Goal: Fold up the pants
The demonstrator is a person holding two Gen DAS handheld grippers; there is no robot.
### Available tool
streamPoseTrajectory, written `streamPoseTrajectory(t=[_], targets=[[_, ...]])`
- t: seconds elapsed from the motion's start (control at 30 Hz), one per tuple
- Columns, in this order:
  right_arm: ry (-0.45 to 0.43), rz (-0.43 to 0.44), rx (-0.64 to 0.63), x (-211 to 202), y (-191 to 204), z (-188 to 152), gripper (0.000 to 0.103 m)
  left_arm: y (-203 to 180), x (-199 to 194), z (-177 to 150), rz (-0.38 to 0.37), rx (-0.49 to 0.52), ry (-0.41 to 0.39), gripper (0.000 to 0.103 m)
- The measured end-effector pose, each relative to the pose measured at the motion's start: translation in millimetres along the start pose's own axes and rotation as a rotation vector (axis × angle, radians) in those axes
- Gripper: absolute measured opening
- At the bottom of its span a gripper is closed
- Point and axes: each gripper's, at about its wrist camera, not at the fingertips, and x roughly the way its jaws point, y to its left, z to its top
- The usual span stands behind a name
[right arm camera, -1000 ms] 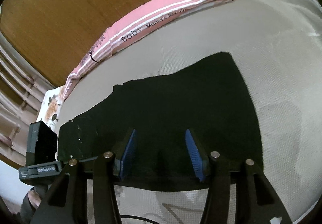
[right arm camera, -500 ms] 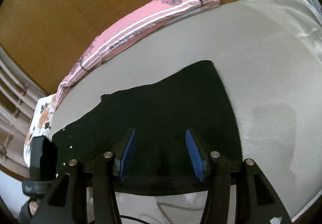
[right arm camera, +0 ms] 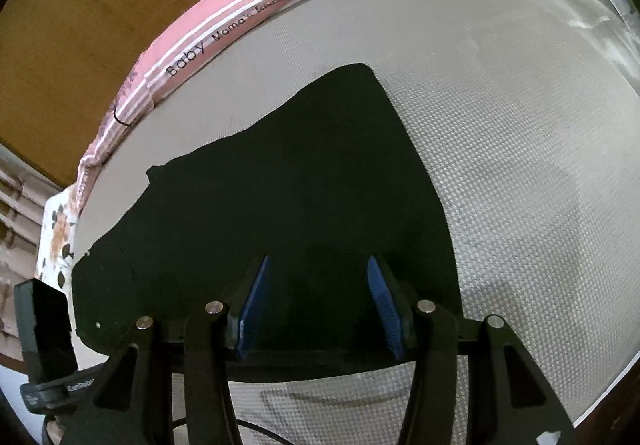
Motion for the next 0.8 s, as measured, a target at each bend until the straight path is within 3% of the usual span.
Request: streamPoseTrajectory(t=[0.27, 0.53, 0.8], targets=[[-0.003, -0.009, -0.026, 0.5, 4.9, -3.1, 0.050, 22.3, -64.6, 1.0, 0.000, 0.022, -0.170, 0.037], [0.026, 0.006, -0.088, 6.7, 24.2, -12.5, 0.052, 101.6, -143.6, -31.5, 0.046, -0.132, -0.347, 0.037], [0.070, 0.028, -0.187, 22.8, 66.1, -22.6, 0.054, 166.2, -155.5, -68.0, 0.017, -0.322, -0.378, 0.037]])
